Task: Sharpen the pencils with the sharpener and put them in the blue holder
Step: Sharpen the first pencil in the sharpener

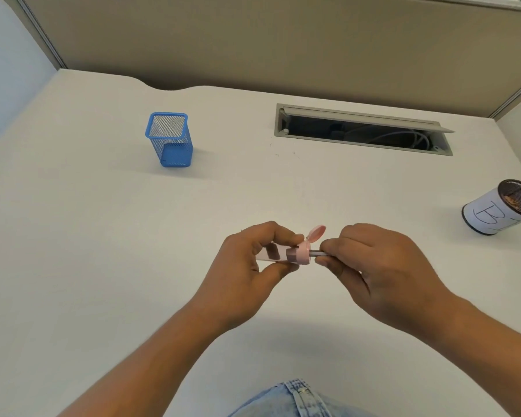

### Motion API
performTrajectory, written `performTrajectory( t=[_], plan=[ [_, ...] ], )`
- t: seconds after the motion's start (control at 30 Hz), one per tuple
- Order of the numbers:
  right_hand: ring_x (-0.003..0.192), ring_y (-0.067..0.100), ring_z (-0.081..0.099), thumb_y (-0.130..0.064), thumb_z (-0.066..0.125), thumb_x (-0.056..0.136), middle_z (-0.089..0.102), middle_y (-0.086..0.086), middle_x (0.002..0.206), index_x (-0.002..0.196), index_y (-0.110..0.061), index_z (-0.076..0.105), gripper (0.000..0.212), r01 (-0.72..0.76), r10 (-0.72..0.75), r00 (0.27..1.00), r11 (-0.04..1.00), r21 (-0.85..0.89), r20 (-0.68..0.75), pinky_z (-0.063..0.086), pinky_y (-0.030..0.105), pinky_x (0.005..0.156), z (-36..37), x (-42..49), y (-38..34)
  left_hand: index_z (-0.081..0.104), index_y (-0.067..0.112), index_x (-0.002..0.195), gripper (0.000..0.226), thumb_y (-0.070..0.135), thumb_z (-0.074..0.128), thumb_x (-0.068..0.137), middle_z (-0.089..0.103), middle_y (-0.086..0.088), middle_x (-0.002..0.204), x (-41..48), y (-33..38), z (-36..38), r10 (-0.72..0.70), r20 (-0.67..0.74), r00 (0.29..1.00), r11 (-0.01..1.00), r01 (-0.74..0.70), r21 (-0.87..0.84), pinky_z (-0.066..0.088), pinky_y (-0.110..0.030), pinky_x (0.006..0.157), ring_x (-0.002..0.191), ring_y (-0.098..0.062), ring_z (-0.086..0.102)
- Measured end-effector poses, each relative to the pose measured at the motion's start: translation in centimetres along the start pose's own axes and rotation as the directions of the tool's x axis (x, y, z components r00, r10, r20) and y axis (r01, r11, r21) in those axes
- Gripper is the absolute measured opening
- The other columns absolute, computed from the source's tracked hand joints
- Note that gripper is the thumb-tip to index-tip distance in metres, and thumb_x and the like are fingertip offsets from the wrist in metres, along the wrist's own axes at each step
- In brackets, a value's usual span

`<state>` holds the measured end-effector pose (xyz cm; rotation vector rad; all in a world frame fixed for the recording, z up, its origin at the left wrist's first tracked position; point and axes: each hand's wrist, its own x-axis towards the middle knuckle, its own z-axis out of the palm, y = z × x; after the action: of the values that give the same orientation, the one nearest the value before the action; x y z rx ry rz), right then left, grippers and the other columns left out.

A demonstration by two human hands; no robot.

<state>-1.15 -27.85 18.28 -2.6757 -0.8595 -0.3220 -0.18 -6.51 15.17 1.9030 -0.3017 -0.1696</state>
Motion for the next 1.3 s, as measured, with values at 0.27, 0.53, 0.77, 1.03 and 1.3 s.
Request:
performTrajectory(
  t=[0.27,0.53,0.77,1.03,1.3],
  plan=[
    [0.050,0.014,0.037,-0.037,0.054,0.099,0.047,0.000,0.053,0.069,-0.015,0.064,0.038,-0.329,0.269,0.941,0.872,0.363,0.205,0.032,0.025,0.046,0.3,0.1,-0.6,0.068,0.033,0.095,0.030,0.006,0.076,0.082,0.070,0.019,0.101,0.2,-0.7,0.0,0.126,-0.001,0.992,0.992,-0.126,0.026,0.051,-0.035,0.080,0.092,-0.019,0.062],
    [0.047,0.014,0.023,-0.039,0.059,0.096,0.034,-0.011,0.046,0.058,-0.019,0.067,0.044,-0.826,0.457,0.564,0.295,0.480,0.688,0.021,0.021,0.046,-0.3,1.7,-0.3,0.068,0.032,0.102,0.030,0.010,0.076,0.082,0.067,0.026,0.098,0.1,-1.4,0.0,0.143,-0.001,0.990,0.972,-0.140,0.188,0.047,-0.022,0.079,0.091,-0.009,0.060],
    [0.035,0.009,0.023,-0.046,0.055,0.095,0.028,-0.011,0.038,0.064,-0.021,0.066,0.042,-0.736,0.513,0.673,0.534,0.415,0.533,0.021,0.014,0.037,-1.1,1.4,0.3,0.064,0.037,0.099,0.025,0.017,0.072,0.087,0.069,0.019,0.100,0.4,-2.2,-0.5,-0.013,-0.063,0.998,0.995,0.019,0.100,0.052,-0.042,0.076,0.092,-0.012,0.059],
    [0.052,0.014,0.038,-0.041,0.057,0.093,0.050,-0.013,0.056,0.076,-0.027,0.071,0.026,-0.684,0.519,0.726,0.481,0.549,0.450,0.033,0.025,0.052,-0.5,1.1,0.3,0.054,0.044,0.106,0.030,0.022,0.067,0.091,0.064,0.018,0.108,0.8,-2.2,0.0,-0.026,-0.070,0.997,0.999,0.028,0.036,0.047,-0.048,0.090,0.111,-0.017,0.055],
    [0.055,0.008,0.044,-0.036,0.060,0.094,0.053,-0.013,0.056,0.076,-0.025,0.072,0.024,-0.656,0.600,0.712,0.380,0.653,0.366,0.039,0.030,0.060,0.8,0.7,0.5,0.062,0.044,0.102,0.026,0.027,0.071,0.084,0.062,0.022,0.108,1.5,-3.1,0.7,-0.019,-0.120,0.993,0.998,0.012,-0.059,0.041,-0.029,0.083,0.099,-0.006,0.055]
  ],
)
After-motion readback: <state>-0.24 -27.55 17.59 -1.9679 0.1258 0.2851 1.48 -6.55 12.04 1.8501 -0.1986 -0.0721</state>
